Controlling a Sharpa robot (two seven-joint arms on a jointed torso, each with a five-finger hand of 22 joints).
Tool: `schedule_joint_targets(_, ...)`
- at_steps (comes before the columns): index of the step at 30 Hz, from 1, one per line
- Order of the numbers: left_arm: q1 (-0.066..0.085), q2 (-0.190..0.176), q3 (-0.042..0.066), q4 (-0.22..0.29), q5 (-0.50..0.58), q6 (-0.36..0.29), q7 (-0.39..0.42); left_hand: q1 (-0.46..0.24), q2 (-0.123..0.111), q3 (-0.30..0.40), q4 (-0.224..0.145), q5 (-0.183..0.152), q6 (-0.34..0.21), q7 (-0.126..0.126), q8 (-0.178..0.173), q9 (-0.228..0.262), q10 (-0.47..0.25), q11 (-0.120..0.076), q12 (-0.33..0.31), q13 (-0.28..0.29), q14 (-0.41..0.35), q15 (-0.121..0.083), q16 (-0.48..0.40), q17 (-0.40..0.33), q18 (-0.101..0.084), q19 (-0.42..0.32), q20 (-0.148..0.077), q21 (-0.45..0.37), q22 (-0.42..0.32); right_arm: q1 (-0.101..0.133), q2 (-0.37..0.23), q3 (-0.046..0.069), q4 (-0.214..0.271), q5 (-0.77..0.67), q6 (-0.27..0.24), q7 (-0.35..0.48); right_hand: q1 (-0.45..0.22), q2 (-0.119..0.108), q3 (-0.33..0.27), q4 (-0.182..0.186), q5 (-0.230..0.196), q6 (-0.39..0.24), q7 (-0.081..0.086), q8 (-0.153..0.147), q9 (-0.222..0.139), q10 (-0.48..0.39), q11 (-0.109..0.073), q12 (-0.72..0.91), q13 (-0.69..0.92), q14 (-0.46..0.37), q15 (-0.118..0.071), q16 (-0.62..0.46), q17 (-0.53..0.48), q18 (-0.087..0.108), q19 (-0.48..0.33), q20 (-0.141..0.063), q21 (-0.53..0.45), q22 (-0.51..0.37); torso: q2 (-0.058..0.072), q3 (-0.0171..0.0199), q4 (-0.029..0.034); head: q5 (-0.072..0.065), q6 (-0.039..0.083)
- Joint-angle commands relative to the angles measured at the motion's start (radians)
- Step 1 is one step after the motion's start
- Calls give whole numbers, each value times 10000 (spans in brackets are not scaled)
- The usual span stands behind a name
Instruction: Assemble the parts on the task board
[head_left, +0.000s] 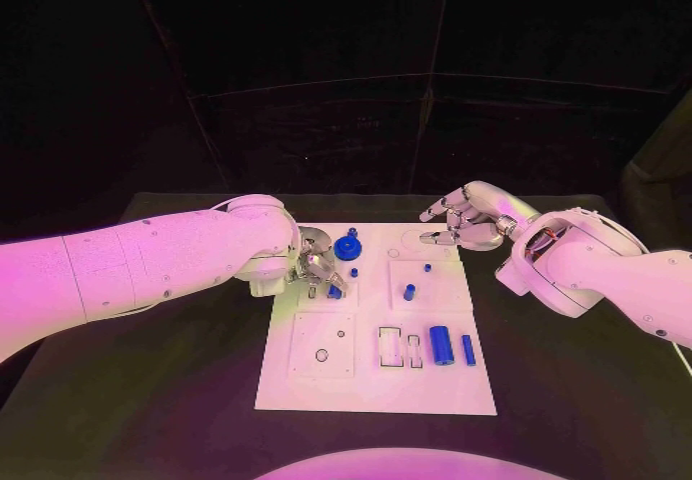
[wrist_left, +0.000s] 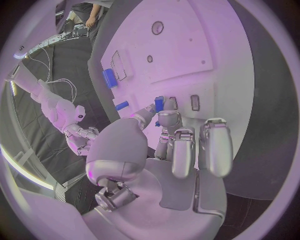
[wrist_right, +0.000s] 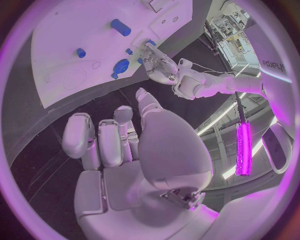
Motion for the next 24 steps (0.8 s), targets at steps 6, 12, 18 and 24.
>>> schedule_joint_targets(6, 4, -439, 5, 541, -44, -1507, 107, -166, -178, 2216, -1749, -72, -21, -74, 140, 107, 154, -1, 140, 98, 1054, 11, 32, 2633, -130, 21, 52, -7, 67, 21, 11, 6, -1, 62, -22, 63, 25, 103, -86, 6, 39, 8, -43, 52, 13, -44, -1, -66, -13, 254, -8, -65, -20, 105, -45, -7, -55, -24, -4, 10, 16, 32, -43)
schedule_joint_targets(12, -66, -816, -3, 1049, -289, -2554, 248, -197, -262, 2390, -1736, -78, -5, -87, 190, 153, 222, -14, 225, 176, 1054, 1, 32, 2633, -141, 51, 44, 28, 128, 21, -30, 6, 1, 83, -28, 86, 12, 108, -99, 21, 48, 6, -43, 56, 13, -42, 0, -69, -20, 256, -8, -68, -19, 105, -43, -8, -58, -25, -19, 15, 52, 27, -53)
schedule_joint_targets(18, -211, -981, -10, 1275, -743, -3166, 255, -199, -309, 2467, -1733, -82, 5, -93, 211, 172, 248, -21, 254, 202, 1054, -4, 32, 2633, -152, 75, 40, 58, 178, 21, -65, 6, 1, 93, -34, 97, 7, 110, -105, 27, 50, 5, -42, 57, 13, -43, 0, -71, -24, 256, -8, -71, -21, 105, -42, -8, -59, -24, -38, 43, 89, 28, -83)
schedule_joint_targets(24, -349, -965, -13, 1248, -1231, -3346, 208, -200, -331, 2508, -1729, -83, 11, -96, 221, 181, 263, -24, 272, 217, 1054, -7, 32, 2633, -155, 84, 37, 69, 197, 21, -71, 6, -1, 100, -30, 105, -3, 113, -114, 37, 53, 5, -42, 60, 12, -43, 1, -75, -31, 258, -8, -71, -18, 104, -39, -8, -59, -22, -38, 53, 80, 64, -101)
